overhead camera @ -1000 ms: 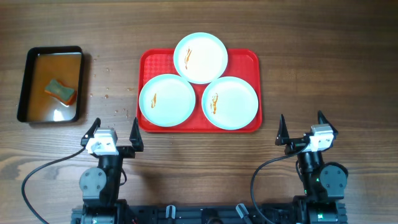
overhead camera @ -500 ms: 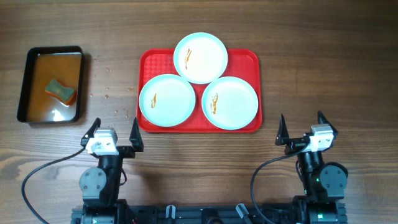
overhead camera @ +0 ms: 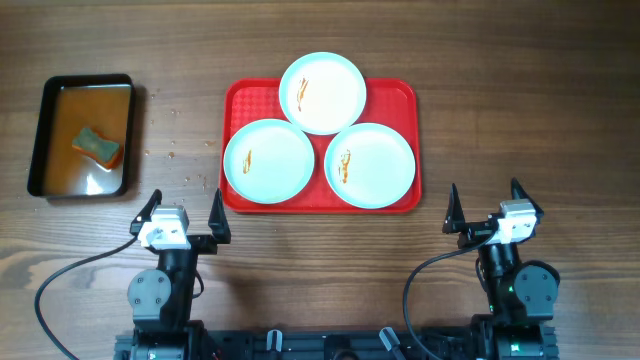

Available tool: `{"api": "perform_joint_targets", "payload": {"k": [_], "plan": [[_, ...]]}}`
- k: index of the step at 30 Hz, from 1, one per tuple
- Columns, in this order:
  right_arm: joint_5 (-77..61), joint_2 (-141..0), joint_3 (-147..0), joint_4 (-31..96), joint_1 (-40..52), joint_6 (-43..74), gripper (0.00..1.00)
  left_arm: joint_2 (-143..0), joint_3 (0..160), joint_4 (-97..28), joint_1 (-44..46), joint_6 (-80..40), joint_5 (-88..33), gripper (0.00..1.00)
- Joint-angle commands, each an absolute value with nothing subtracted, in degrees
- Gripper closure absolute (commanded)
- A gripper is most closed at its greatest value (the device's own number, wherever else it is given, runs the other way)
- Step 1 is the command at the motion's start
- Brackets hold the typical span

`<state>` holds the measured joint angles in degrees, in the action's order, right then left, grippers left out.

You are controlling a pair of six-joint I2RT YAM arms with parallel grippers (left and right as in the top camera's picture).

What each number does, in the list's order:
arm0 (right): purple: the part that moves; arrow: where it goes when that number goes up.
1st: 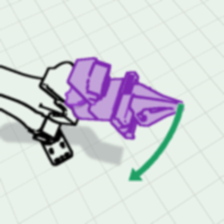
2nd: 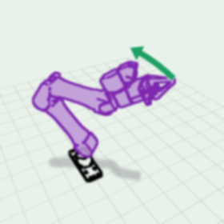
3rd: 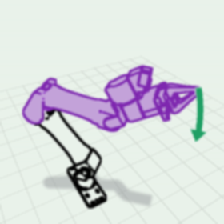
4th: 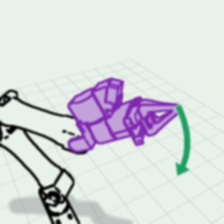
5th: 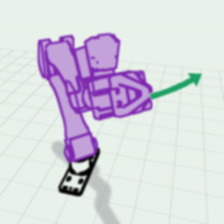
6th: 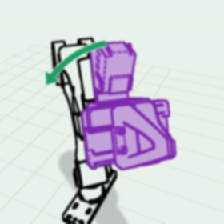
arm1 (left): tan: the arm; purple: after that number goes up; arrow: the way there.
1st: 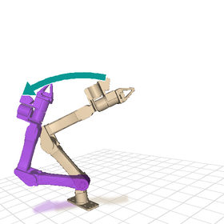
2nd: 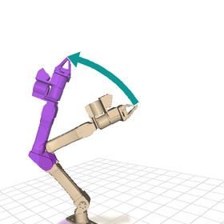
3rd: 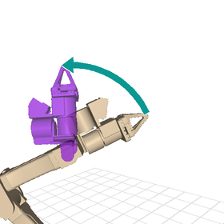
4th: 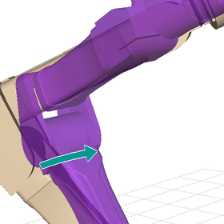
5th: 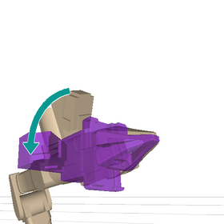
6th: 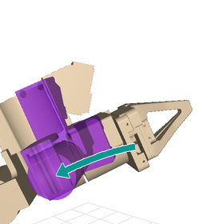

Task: Clean dirty plates on tray and stack at the side
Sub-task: 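Move the left gripper toward the black tray with the sponge, then lower the left gripper and grasp the green-orange sponge in the water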

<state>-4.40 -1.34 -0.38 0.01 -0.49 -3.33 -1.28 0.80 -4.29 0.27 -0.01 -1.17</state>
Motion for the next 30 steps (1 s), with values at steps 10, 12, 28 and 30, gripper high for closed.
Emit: {"api": "perform_joint_targets", "payload": {"k": [10, 12, 28, 30], "plan": [[-3.8, -1.7, -0.3, -0.1, -0.8, -4.1, 0.0, -1.5, 0.3, 13.2, 0.5, -24.1, -52.5, 0.0], [-3.8, -1.7, -0.3, -0.1, -0.8, -4.1, 0.0, -1.5, 0.3, 24.1, 0.5, -29.0, -52.2, 0.0], [-3.8, -1.7, -0.3, -0.1, -0.8, -4.1, 0.0, -67.8, 79.5, -53.3, -4.3, -10.9, -7.2, 0.0], [-3.8, -1.7, -0.3, -0.1, -0.8, -4.1, 0.0, -76.8, 86.7, -55.3, -5.1, -19.4, -1.5, 0.0]]}}
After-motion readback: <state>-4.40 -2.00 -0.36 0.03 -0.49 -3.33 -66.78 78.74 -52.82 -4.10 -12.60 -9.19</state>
